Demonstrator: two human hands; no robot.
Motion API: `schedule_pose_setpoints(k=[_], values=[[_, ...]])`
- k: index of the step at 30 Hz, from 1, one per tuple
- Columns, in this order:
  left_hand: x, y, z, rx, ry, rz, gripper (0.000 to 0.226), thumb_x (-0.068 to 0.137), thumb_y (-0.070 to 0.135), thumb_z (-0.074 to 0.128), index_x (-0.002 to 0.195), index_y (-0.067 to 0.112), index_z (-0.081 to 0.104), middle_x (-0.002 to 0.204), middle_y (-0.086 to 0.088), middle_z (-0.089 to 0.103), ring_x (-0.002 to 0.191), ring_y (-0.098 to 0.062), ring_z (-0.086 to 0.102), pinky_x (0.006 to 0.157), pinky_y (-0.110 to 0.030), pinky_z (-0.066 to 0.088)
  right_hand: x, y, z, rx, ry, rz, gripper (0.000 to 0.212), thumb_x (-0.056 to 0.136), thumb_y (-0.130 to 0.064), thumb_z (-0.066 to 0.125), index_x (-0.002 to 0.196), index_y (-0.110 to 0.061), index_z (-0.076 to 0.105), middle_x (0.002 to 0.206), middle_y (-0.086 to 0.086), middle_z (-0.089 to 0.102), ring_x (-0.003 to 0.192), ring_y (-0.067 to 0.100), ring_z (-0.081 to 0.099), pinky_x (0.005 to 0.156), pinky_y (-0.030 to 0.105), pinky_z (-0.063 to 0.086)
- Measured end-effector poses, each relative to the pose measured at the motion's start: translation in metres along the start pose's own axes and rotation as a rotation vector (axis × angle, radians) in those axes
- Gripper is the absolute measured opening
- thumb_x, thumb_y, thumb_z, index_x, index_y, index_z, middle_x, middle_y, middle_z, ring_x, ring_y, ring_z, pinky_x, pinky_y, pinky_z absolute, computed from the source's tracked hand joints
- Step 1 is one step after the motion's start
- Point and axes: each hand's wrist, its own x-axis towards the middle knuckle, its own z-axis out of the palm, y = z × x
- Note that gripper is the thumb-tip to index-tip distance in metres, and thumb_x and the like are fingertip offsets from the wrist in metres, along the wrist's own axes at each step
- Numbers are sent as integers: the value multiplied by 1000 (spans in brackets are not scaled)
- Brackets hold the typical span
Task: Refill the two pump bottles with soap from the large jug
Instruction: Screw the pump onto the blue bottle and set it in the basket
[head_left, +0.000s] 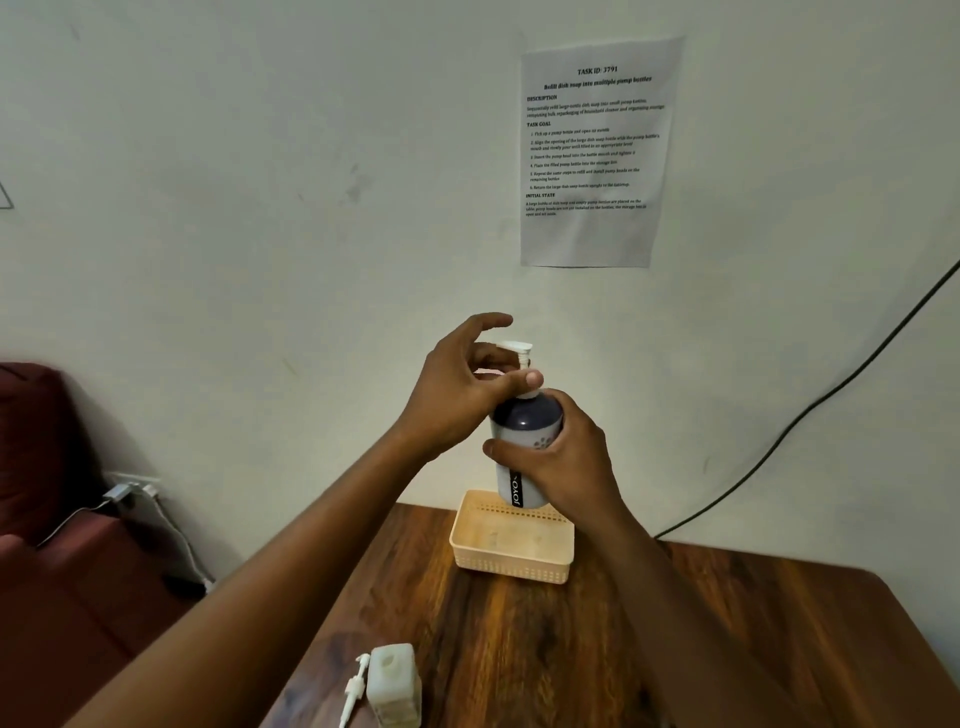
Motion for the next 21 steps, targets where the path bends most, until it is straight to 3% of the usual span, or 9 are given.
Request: schedule_pose_setpoints(k=[1, 3, 7, 12, 16, 21], values=[[-1, -6, 2, 24, 32, 3, 63, 89, 40, 80, 145, 29, 53, 116, 10, 75, 106, -3, 72, 91, -17, 56, 3, 5, 0, 6, -3, 4, 71, 68, -53, 86, 121, -43, 41, 104, -34, 48, 89, -4, 55, 64, 2, 38], [-6, -23, 4, 123, 73, 8, 64, 96, 52, 66, 152, 27, 47, 140, 7, 65, 125, -5, 63, 104, -23, 50, 8, 19, -1, 24, -7, 15, 72, 68, -51, 87, 123, -43, 42, 110, -28, 51, 92, 1, 56, 67, 3, 39], [-14, -68, 6, 352, -23, -33, 77, 98, 62, 47, 165, 34, 20, 174, 9, 21, 159, -14, 21, 123, -34, 20, 19, 49, 8, 34, -44, 39, 74, 67, -49, 89, 124, -43, 42, 114, -25, 52, 96, 5, 57, 63, 1, 39], [-8, -127, 7, 559, -88, -10, 82, 101, 62, 33, 168, 29, -2, 175, 11, -10, 161, -6, -14, 129, -39, -11, 41, 89, 36, 16, -107, 84, 78, 65, -43, 92, 126, -38, 43, 120, -17, 54, 107, 11, 55, 79, 9, 42], [1, -180, 3, 603, -141, -36, 80, 102, 60, 30, 168, 27, -2, 175, 11, -11, 159, -4, -17, 130, -44, -13, 62, 124, 69, -35, -128, 130, 84, 64, -42, 93, 133, -30, 46, 131, -8, 56, 111, 12, 53, 92, 24, 46], [13, -248, -1, 645, -213, -83, 80, 102, 60, 26, 167, 25, -4, 175, 8, -14, 160, -9, -19, 129, -47, -15, 87, 171, 113, -69, -143, 187, 85, 61, -36, 95, 131, -28, 48, 130, -6, 59, 112, 14, 55, 94, 30, 48]])
